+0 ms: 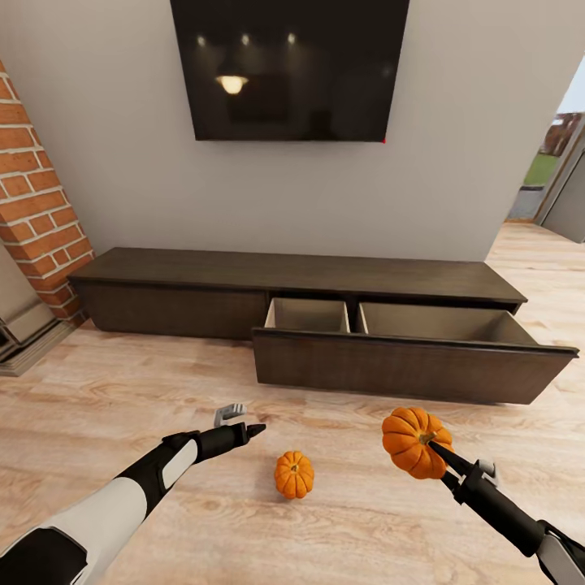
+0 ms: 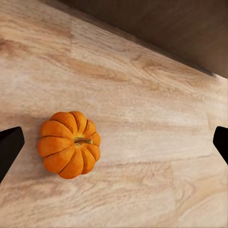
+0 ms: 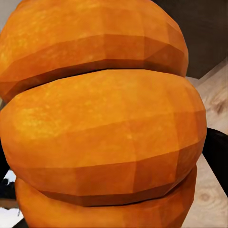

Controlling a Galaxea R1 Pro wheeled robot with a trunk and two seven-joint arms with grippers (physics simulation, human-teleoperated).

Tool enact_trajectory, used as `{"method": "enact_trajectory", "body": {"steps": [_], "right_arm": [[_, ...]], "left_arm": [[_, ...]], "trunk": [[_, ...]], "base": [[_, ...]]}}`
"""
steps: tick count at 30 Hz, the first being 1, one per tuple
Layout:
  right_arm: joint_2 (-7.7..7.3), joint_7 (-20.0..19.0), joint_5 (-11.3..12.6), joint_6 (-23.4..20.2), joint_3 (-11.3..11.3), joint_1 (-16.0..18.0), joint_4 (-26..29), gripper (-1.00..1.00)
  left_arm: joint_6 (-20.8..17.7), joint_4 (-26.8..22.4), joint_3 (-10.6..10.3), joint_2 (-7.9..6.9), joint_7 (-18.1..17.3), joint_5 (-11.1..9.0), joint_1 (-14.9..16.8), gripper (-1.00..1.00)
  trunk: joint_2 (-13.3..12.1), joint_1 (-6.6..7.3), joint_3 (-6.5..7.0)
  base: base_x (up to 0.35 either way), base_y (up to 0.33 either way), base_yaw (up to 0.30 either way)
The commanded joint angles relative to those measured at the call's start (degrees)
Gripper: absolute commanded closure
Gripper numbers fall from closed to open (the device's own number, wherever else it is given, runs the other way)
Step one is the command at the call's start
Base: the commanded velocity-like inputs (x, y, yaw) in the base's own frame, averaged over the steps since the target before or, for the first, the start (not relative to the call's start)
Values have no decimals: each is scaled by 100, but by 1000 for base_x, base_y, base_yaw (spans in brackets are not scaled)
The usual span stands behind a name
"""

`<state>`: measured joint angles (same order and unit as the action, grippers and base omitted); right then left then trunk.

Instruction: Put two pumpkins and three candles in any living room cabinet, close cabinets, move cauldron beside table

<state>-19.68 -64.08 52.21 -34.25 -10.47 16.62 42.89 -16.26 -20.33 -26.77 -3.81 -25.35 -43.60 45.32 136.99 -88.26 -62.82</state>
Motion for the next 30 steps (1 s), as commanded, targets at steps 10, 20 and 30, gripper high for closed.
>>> {"method": "enact_trajectory", "body": {"steps": [10,20,30], "right_arm": [[-1,18,32,-46,1,3,-8,100],[-1,19,35,-46,1,0,-9,100],[-1,32,35,-46,1,0,-17,100]], "left_arm": [[-21,2,-25,2,40,-45,3,-100],[-25,3,-15,4,56,-44,3,-100],[-25,12,-5,7,157,-52,3,-100]], "trunk": [[2,0,-5],[2,0,-5],[2,0,-5]], "base": [[23,-2,0],[1,0,0],[0,0,0]]}}
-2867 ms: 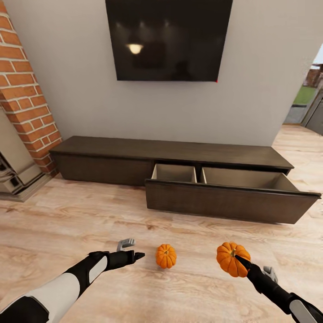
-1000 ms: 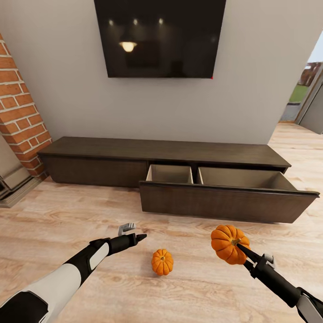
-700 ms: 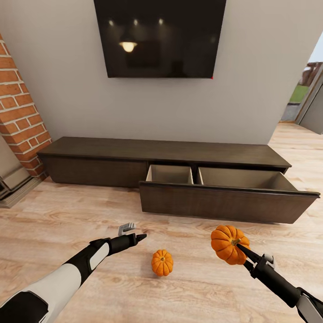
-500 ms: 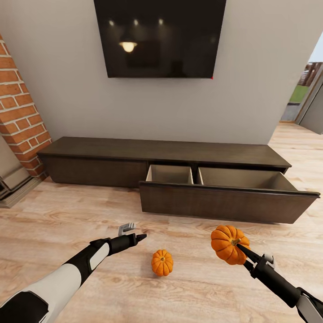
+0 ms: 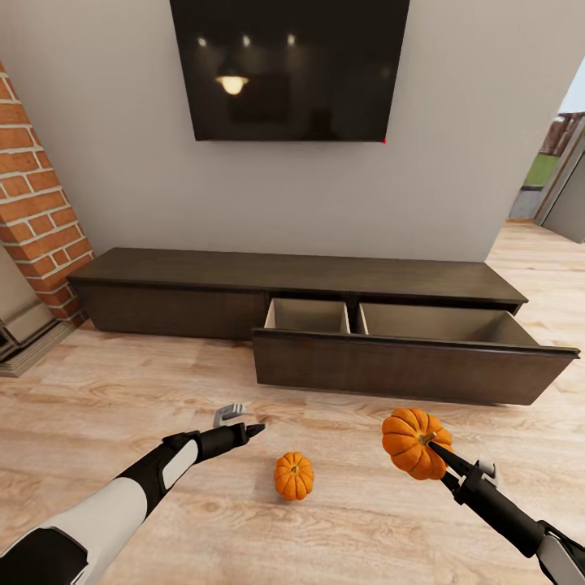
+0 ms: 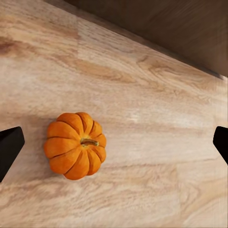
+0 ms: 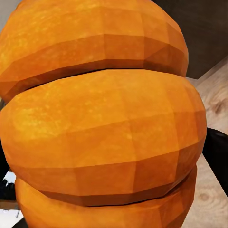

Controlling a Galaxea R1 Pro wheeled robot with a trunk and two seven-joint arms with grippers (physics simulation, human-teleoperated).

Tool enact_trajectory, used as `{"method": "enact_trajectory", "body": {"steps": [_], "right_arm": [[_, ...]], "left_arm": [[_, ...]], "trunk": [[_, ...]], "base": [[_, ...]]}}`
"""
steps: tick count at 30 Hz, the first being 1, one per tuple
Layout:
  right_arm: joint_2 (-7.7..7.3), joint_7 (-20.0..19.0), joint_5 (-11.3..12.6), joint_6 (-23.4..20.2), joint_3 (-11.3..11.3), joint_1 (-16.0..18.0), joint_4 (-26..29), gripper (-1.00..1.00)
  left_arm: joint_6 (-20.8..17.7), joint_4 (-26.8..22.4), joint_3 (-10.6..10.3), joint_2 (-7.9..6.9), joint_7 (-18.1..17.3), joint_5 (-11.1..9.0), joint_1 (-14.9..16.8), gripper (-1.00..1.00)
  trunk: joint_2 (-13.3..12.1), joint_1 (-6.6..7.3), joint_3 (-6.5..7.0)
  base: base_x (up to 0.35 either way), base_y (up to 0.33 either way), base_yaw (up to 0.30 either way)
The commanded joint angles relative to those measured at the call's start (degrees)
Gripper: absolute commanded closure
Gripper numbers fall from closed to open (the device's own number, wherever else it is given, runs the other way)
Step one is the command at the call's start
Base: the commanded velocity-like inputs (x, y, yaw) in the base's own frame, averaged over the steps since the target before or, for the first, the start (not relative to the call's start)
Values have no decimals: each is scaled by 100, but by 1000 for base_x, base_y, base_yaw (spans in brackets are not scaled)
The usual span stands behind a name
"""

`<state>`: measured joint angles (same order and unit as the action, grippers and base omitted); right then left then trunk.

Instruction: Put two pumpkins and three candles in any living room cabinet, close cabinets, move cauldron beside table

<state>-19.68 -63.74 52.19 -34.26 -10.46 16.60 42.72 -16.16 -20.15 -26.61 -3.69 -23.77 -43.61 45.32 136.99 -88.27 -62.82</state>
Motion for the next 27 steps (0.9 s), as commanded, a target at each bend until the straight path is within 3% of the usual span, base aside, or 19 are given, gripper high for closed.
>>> {"method": "enact_trajectory", "body": {"steps": [1,7,10,13,22,27], "right_arm": [[-1,-1,36,-46,0,2,-1,100],[-1,-9,35,-46,0,2,-1,100],[-1,-14,30,-46,0,2,-1,100],[-1,-15,24,-46,0,2,-1,100],[4,4,19,-46,2,2,-1,100],[24,15,19,-46,49,2,9,100]], "left_arm": [[-32,9,-20,-3,33,-54,3,-100],[106,45,-20,0,106,-135,3,-100],[215,54,-23,-6,266,-396,3,-100],[300,57,-22,-3,484,-519,3,-100],[364,61,-28,58,733,-599,5,-100],[321,50,-21,55,751,-609,9,-100]], "trunk": [[2,1,-5],[2,1,-5],[122,-65,-58],[243,-131,-112],[604,-328,-274],[631,-352,-382]], "base": [[0,0,0],[0,0,0],[0,0,0],[0,0,0],[0,0,0],[0,0,0]]}}
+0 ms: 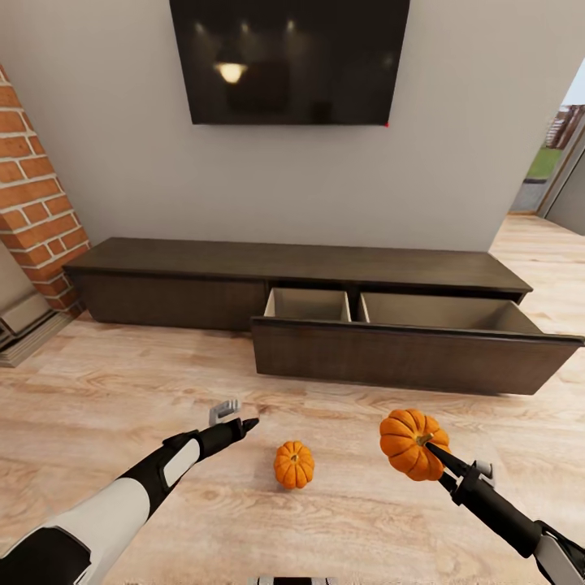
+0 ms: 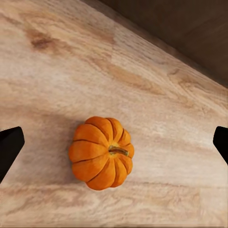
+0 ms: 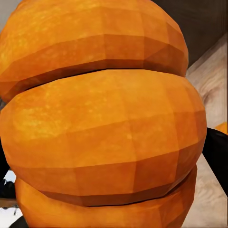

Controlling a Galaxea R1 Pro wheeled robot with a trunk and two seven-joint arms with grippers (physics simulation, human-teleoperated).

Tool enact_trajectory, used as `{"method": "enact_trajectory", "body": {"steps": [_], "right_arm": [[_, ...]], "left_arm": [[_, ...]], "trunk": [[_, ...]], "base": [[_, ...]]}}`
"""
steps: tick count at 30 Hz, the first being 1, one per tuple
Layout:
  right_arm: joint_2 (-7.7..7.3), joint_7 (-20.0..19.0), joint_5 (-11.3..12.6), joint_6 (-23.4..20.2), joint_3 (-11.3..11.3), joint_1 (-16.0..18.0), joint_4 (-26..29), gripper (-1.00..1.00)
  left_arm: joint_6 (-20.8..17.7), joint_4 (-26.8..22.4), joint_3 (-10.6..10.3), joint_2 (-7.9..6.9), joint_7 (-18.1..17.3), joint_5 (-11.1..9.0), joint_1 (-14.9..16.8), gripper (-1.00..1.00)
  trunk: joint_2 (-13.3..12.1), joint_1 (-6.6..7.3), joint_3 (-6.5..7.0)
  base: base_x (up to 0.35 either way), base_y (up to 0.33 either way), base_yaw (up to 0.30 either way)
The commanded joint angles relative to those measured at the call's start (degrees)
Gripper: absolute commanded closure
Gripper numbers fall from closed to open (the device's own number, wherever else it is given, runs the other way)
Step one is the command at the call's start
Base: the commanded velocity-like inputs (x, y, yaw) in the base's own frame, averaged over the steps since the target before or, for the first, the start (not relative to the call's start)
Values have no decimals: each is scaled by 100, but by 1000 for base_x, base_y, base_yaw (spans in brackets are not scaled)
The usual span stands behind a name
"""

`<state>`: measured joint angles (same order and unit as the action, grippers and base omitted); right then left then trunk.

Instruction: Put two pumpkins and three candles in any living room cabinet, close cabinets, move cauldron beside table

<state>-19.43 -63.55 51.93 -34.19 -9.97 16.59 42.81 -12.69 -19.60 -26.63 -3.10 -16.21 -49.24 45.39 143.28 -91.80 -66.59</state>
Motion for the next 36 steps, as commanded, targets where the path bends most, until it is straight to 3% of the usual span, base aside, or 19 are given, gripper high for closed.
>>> {"method": "enact_trajectory", "body": {"steps": [1,6,11,14,36], "right_arm": [[-2,-2,48,-53,3,4,3,100],[-16,34,45,-53,-3,7,1,100],[-28,497,56,-47,-38,10,0,100],[-32,558,70,-41,-49,10,10,100],[-26,544,115,-10,-62,3,17,100]], "left_arm": [[-38,-15,-22,-5,-2,-44,4,-100],[-62,-25,-27,-7,10,-39,5,-100],[-59,-19,-27,-2,63,-39,5,-100],[-59,-18,-27,-3,79,-41,5,-100],[-74,-35,-52,6,59,-45,5,-100]], "trunk": [[4,-1,-27],[10,-14,-138],[17,-27,-249],[21,-35,-315],[50,-91,-803]], "base": [[0,0,0],[0,0,0],[0,0,0],[0,0,0],[0,0,0]]}}
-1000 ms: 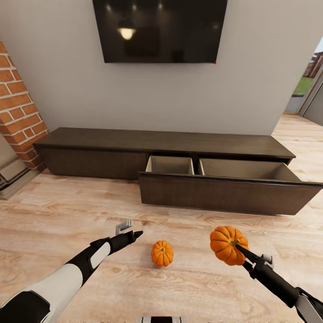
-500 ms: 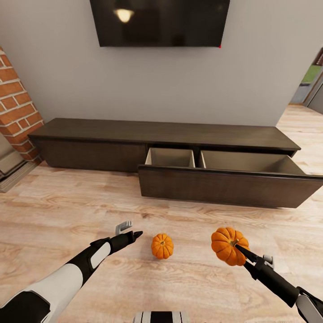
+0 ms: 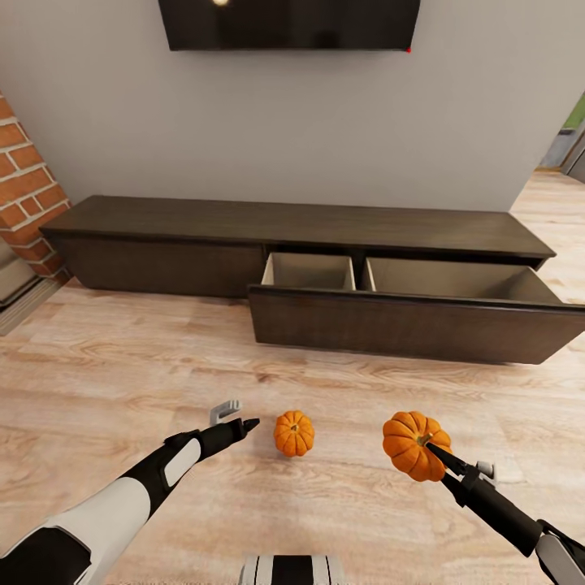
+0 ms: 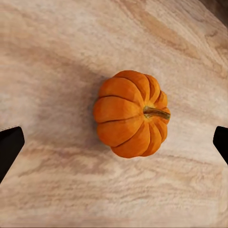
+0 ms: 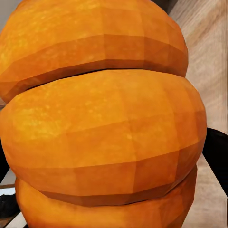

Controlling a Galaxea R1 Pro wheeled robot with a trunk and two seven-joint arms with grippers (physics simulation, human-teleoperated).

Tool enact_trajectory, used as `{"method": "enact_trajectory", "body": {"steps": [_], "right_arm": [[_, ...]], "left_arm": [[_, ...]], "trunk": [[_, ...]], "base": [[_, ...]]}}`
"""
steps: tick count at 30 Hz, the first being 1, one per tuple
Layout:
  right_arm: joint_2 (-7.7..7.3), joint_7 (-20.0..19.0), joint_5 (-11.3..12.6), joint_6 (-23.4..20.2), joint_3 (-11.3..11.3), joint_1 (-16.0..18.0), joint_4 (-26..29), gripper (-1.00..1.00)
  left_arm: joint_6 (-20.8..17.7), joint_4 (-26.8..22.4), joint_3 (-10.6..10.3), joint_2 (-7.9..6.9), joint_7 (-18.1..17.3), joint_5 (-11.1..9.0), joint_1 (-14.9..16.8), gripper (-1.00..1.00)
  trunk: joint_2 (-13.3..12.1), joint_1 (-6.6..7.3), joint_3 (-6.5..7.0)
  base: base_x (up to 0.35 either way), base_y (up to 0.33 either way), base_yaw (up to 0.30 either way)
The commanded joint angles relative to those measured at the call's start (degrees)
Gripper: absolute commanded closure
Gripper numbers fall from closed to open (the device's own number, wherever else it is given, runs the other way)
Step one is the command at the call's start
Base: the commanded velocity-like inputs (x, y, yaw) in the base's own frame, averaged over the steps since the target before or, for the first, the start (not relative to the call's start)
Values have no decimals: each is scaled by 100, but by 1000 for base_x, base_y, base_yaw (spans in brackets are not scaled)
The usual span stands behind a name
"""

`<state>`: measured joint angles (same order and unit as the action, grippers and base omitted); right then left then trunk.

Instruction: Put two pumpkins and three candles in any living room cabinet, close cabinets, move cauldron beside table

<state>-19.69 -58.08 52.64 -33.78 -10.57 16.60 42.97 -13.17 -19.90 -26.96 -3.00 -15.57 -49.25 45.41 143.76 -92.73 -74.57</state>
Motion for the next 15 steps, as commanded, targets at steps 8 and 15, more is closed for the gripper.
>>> {"method": "enact_trajectory", "body": {"steps": [8,15], "right_arm": [[7,6,45,-49,-141,1,1,100],[9,-1,45,-46,-162,1,1,100]], "left_arm": [[-27,-8,-26,9,-12,-44,3,-100],[-27,-28,-26,10,-23,-42,3,-100]], "trunk": [[13,-19,-156],[22,-37,-280]], "base": [[0,0,-120],[0,0,-195]]}}
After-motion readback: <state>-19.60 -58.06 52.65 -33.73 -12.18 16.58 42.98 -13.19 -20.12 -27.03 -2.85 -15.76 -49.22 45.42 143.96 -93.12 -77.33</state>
